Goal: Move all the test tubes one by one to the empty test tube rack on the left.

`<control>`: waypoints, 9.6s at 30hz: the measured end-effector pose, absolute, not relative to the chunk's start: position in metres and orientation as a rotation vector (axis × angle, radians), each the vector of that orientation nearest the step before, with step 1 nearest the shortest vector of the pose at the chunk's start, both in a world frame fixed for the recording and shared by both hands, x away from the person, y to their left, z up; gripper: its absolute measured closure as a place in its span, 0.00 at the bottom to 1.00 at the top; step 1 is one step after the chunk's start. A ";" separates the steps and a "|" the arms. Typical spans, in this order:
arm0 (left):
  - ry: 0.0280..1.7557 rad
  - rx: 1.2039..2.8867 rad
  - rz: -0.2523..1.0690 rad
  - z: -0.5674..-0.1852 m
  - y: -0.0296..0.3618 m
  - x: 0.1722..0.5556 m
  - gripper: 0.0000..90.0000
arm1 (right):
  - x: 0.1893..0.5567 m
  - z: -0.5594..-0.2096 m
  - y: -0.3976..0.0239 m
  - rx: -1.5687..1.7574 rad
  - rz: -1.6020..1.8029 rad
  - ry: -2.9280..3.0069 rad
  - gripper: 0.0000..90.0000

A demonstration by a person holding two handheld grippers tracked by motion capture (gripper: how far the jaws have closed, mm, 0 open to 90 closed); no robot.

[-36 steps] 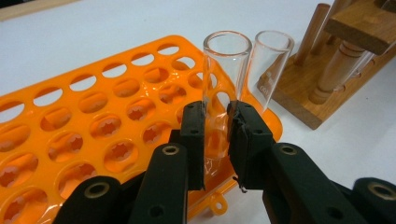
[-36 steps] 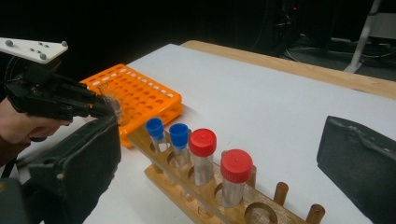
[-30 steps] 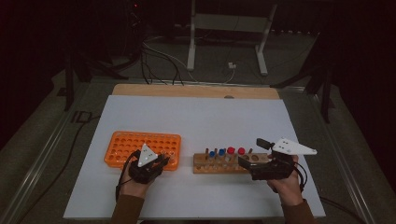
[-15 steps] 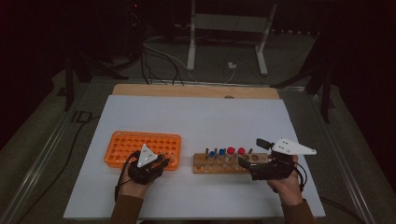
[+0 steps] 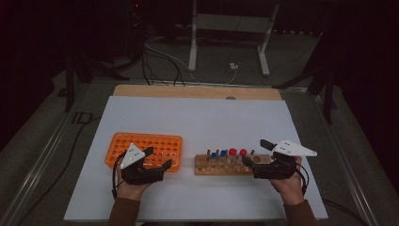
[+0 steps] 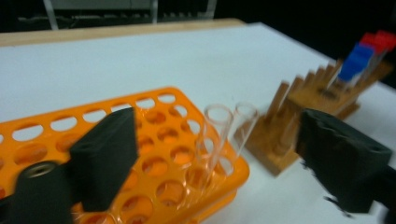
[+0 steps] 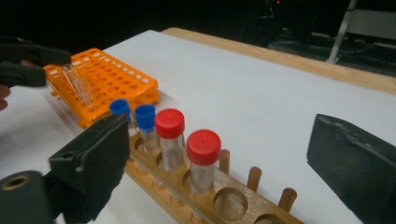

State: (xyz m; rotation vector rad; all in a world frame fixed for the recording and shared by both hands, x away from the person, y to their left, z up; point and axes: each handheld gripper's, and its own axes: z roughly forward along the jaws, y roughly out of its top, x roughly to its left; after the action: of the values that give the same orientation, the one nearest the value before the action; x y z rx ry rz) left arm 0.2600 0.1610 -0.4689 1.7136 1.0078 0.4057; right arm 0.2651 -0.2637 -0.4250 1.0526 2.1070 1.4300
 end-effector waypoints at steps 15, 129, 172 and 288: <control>1.011 1.669 0.436 -0.466 0.159 0.259 0.02 | 0.271 -0.451 -0.254 1.001 1.379 2.183 0.67; 0.551 1.929 0.290 -0.451 0.047 0.225 0.81 | 0.236 -0.427 -0.179 0.744 1.591 2.377 0.83; 0.683 1.815 0.406 -0.432 0.123 0.238 0.84 | 0.257 -0.421 -0.233 0.985 1.538 2.095 0.00; 1.003 1.705 0.448 -0.457 0.184 0.258 0.02 | 0.279 -0.464 -0.219 0.989 1.408 2.251 0.75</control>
State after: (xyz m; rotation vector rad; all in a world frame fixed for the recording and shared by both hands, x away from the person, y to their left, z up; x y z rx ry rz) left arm 0.2581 0.1842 -0.4574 1.7049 1.0030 0.4482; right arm 0.2788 -0.2191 -0.4637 0.9894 2.2511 1.4077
